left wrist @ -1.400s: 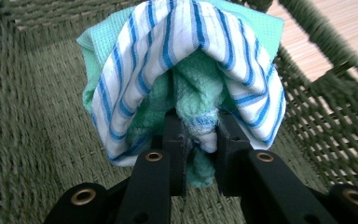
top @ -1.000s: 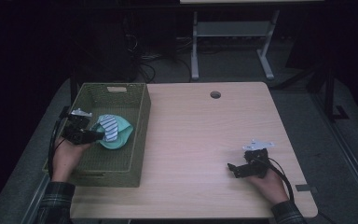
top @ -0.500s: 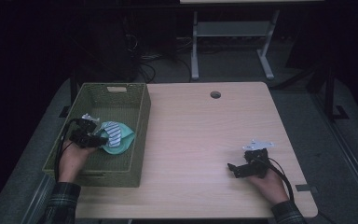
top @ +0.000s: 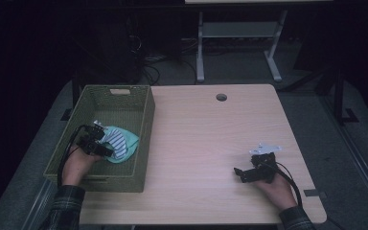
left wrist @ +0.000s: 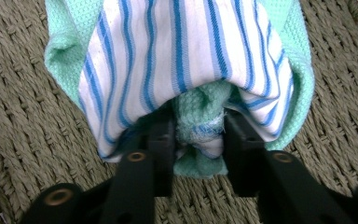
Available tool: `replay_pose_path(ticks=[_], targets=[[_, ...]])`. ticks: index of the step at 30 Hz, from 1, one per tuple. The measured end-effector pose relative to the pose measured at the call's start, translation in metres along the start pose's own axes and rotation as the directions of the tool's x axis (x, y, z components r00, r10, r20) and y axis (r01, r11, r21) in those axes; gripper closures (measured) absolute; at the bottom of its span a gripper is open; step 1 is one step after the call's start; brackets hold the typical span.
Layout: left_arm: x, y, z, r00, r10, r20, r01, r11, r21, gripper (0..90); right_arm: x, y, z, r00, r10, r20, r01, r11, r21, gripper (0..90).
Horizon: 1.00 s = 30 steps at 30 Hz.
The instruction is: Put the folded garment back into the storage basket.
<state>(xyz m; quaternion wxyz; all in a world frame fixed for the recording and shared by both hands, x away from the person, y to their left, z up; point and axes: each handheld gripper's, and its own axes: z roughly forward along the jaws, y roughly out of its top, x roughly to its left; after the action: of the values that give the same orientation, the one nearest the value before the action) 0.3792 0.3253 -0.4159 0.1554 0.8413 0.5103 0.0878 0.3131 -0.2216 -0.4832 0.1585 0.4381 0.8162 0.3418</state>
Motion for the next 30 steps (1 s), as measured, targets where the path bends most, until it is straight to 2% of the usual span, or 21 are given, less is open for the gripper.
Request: replay_pose_path(ticks=[6,17,22,25,28,30], targets=[[0.003,-0.001,-0.005,0.9995,-0.01,0.029,0.012,0.9992,-0.038,45.5,0.0,0.0,0.0,1.0,0.0,0.0,0.0,1.0,0.0,0.0],[0.003,0.004,-0.022,0.9996,-0.012,0.025,0.014,0.994,-0.108,22.0,0.0,0.0,0.0,1.0,0.0,0.0,0.0,1.0,-0.001,0.0],[0.0,0.008,-0.039,0.9992,-0.022,0.032,0.027,0.9841,-0.175,16.1,0.0,0.0,0.0,1.0,0.0,0.001,0.0,1.0,0.0,0.0],[-0.004,0.011,-0.052,0.9991,-0.024,0.035,0.031,0.9728,-0.229,14.7,0.0,0.0,0.0,1.0,0.0,0.0,0.0,1.0,-0.001,0.0],[-0.013,0.014,-0.064,0.9983,-0.012,0.057,0.028,0.9591,-0.282,14.7,0.0,0.0,0.0,1.0,0.001,0.0,-0.001,1.0,-0.001,0.0],[-0.019,0.016,-0.069,0.9974,-0.005,0.072,0.026,0.9526,-0.303,14.7,0.0,0.0,0.0,1.0,0.001,0.0,-0.001,1.0,-0.001,0.0]])
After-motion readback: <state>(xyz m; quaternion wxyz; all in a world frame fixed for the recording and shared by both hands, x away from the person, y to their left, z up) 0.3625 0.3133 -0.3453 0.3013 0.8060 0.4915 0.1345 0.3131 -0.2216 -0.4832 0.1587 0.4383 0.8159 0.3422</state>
